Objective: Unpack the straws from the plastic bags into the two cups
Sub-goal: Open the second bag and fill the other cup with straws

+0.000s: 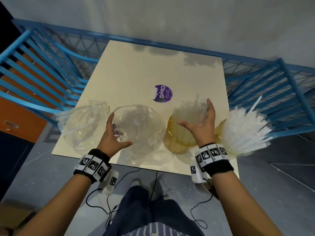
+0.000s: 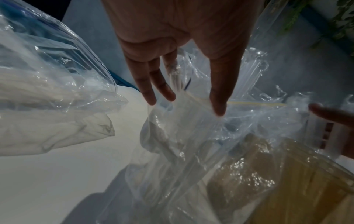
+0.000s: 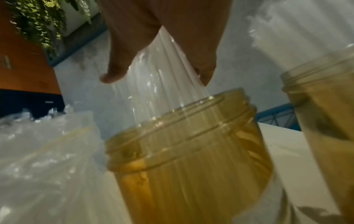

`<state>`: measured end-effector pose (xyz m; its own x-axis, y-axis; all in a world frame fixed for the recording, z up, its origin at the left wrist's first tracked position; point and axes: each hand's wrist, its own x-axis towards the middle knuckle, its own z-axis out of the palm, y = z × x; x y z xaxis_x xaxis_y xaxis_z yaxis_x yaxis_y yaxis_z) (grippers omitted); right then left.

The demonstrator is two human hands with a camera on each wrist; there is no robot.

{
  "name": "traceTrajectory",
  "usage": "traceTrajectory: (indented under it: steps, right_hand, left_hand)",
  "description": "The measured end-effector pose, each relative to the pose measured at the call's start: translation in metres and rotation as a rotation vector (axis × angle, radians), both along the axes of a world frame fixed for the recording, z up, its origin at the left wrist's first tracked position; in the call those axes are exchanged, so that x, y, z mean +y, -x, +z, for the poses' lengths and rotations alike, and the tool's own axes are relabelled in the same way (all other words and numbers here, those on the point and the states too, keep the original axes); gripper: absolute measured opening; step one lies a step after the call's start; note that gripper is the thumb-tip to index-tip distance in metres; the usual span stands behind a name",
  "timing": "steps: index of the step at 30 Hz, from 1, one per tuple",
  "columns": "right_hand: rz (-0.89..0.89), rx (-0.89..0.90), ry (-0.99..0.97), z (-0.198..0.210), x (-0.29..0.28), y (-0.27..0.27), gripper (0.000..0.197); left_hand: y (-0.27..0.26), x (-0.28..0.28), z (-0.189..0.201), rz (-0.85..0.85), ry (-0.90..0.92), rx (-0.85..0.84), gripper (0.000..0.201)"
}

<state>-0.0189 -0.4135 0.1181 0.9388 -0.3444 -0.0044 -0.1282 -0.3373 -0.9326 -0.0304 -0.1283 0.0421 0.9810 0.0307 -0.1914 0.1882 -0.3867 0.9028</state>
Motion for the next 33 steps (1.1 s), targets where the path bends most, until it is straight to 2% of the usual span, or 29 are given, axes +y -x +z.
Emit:
traceTrajectory:
  steps: [3, 6, 10, 13, 16, 20, 22, 24, 28, 33]
  right_hand:
    - [0.009, -0.149, 0.134, -0.007, -0.008, 0.005, 0.117]
    - [0.061, -0.308, 0.228, 0.013, -0.002, 0.009, 0.117]
    - [0.256, -0.382, 0.202, 0.025, 0.037, 0.017, 0.106]
    - [0.397, -0.229, 0.028, -0.004, 0.074, 0.022, 0.107]
    - [0.327, -0.039, -0.119, -0.041, 0.095, 0.022, 0.109]
    - [0.245, 0.085, -0.225, -0.072, 0.112, 0.019, 0.107]
    - [0.276, 0.075, -0.216, -0.078, 0.119, 0.017, 0.096]
    - [0.313, 0.057, -0.137, -0.079, 0.125, 0.013, 0.078]
    - [0.235, 0.026, -0.025, -0.073, 0.134, 0.001, 0.053]
    - [0.204, 0.108, 0.032, -0.063, 0.126, -0.012, 0.062]
  left_hand:
    - [0.0, 0.002, -0.001, -0.005, -0.003, 0.011, 0.123]
    - [0.002, 0.003, -0.002, -0.013, 0.008, 0.015, 0.123]
    - [0.003, 0.006, -0.002, -0.027, 0.017, 0.018, 0.124]
    - [0.003, 0.007, -0.001, -0.036, 0.026, 0.009, 0.123]
    - [0.004, 0.007, -0.003, -0.05, 0.04, 0.032, 0.124]
    - [0.006, 0.009, -0.01, -0.068, 0.033, 0.066, 0.123]
    - [0.007, 0.01, -0.012, -0.092, 0.032, 0.071, 0.122]
    - [0.005, 0.01, -0.013, -0.127, 0.013, 0.062, 0.12]
    - [-0.001, 0.011, -0.007, -0.129, -0.017, 0.026, 0.117]
    - [-0.009, 0.012, 0.002, -0.152, -0.033, -0.013, 0.117]
